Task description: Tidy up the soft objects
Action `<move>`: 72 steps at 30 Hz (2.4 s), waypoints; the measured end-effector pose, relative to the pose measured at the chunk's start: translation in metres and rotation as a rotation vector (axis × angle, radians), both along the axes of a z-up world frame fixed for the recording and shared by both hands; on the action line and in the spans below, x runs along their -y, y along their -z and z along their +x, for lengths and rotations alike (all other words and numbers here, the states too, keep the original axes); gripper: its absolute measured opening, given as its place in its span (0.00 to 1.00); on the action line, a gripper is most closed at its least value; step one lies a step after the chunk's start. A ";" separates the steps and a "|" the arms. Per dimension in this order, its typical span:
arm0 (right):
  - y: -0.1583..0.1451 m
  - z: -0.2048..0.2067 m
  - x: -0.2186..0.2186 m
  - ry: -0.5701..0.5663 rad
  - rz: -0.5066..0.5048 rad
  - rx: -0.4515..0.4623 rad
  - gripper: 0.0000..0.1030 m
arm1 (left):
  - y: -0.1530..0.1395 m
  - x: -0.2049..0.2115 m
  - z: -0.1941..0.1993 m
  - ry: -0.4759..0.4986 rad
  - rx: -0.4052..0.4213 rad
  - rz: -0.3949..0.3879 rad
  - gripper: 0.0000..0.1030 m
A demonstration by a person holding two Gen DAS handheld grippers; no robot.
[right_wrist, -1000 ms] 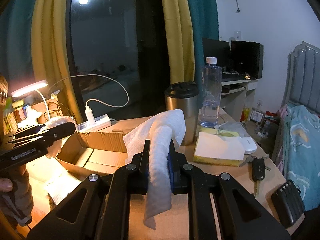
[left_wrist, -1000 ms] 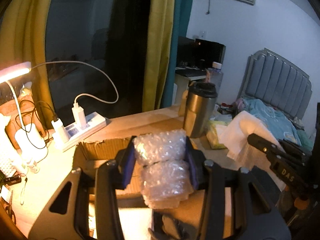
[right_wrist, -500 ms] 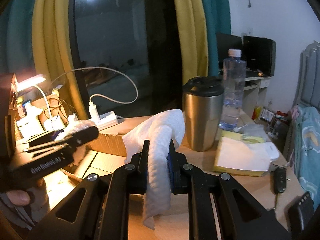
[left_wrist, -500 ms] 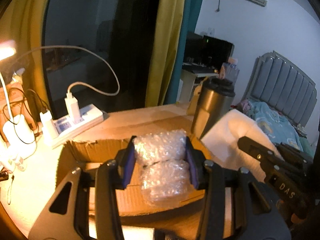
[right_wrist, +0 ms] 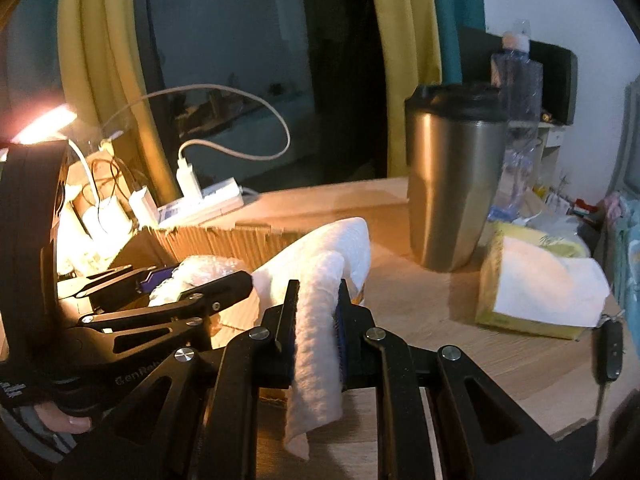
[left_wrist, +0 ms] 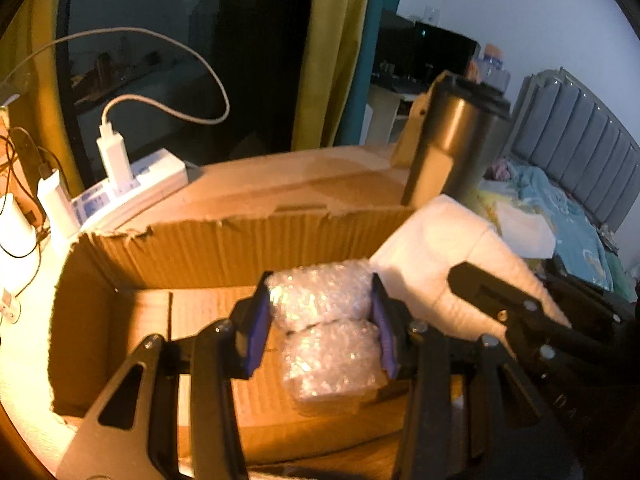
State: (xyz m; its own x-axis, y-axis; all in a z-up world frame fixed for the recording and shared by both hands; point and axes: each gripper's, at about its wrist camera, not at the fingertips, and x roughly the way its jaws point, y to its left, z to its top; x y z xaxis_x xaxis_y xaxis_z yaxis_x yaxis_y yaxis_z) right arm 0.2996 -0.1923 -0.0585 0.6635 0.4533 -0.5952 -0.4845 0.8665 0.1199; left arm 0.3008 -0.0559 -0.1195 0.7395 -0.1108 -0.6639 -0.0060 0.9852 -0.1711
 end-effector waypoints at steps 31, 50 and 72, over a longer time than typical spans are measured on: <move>-0.023 -0.031 0.003 0.033 -0.004 0.032 0.55 | -0.028 -0.020 -0.038 -0.050 0.007 0.011 0.68; -0.051 -0.087 -0.005 0.064 -0.032 0.093 0.56 | -0.062 -0.045 -0.101 -0.051 0.110 -0.008 0.79; -0.049 -0.140 -0.043 0.032 -0.077 0.106 0.56 | -0.059 -0.082 -0.165 -0.051 0.134 -0.048 0.79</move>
